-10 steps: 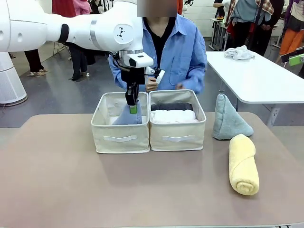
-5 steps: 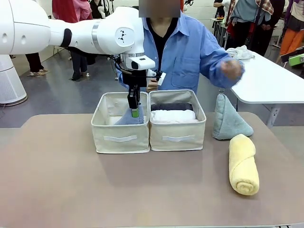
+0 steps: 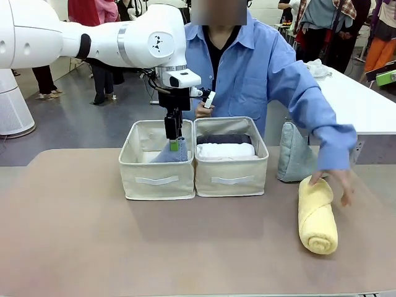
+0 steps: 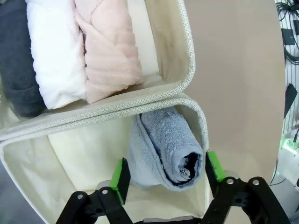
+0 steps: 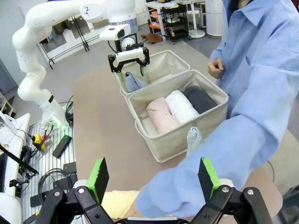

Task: Sort the towels based on their folding style.
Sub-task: Pick up one triangle-folded towel and place it in the left Fabric basket, then pick up another triangle-folded towel from the table and place it in the left Fabric basket.

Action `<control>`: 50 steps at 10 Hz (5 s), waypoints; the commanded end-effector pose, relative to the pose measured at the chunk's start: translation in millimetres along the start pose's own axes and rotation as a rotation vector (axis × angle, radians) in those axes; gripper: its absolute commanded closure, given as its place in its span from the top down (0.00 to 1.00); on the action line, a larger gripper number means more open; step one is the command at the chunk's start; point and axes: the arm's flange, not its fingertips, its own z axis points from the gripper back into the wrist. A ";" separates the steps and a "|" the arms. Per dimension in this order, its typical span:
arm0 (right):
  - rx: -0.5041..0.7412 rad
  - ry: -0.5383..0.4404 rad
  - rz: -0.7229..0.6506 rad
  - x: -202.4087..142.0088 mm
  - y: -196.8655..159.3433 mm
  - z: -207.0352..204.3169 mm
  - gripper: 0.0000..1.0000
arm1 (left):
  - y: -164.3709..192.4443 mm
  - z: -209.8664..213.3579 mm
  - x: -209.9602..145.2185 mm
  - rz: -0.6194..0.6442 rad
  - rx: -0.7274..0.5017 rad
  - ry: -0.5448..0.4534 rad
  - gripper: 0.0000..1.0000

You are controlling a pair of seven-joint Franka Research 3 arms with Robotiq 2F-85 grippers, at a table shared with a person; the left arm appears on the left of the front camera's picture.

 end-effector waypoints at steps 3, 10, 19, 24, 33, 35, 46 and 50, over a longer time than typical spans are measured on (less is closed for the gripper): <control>0.004 -0.007 0.002 -0.5 1.2 -0.6 1.00 | -11.4 17.5 -12.3 -0.019 0.015 -0.029 1.00; 0.004 -0.007 0.002 -0.5 1.2 -0.6 1.00 | -124.4 121.7 -251.2 0.104 0.186 -0.562 1.00; 0.004 -0.007 0.002 -0.5 1.2 -0.6 1.00 | -150.8 81.7 -385.4 0.314 0.171 -0.749 1.00; 0.004 -0.007 0.002 -0.5 1.2 -0.6 1.00 | -150.8 81.7 -385.4 0.314 0.171 -0.749 1.00; 0.004 -0.007 0.002 -0.5 1.2 -0.6 1.00 | -126.1 101.0 -546.5 0.144 0.239 -1.159 1.00; 0.004 -0.007 0.002 -0.5 1.2 -0.6 1.00 | -136.7 90.9 -570.8 0.172 0.260 -1.181 1.00; -0.050 0.148 0.078 12.2 14.4 -18.1 1.00 | -147.3 80.6 -585.5 0.207 0.260 -1.191 1.00; -0.115 0.679 0.172 59.6 21.0 -124.2 1.00 | -147.3 80.6 -585.5 0.207 0.260 -1.191 1.00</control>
